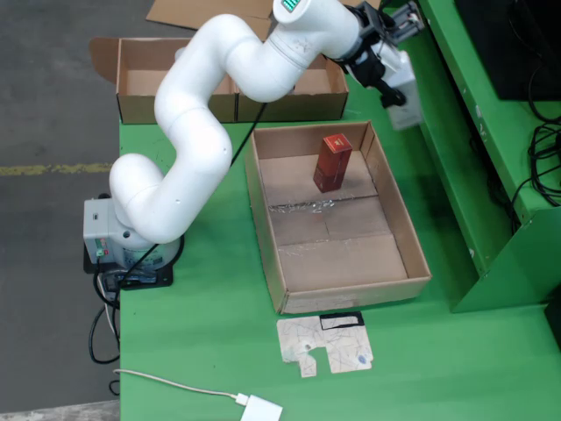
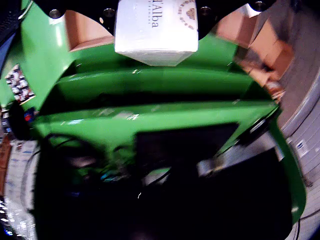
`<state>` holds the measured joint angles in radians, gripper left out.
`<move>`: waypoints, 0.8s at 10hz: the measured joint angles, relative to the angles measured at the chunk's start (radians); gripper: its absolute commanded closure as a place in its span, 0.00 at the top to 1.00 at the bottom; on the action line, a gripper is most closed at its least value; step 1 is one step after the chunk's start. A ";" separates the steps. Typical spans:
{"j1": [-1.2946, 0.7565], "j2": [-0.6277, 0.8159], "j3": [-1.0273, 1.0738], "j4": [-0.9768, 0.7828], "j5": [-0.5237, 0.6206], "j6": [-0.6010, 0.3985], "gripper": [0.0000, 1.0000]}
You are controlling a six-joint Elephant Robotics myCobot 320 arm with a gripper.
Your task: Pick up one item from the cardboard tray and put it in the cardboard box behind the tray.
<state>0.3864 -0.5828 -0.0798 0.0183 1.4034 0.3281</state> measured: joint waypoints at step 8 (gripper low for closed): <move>0.114 0.005 0.209 -0.400 0.029 0.048 0.00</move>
<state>0.5000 -0.5782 0.1288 -0.3819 1.4326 0.3758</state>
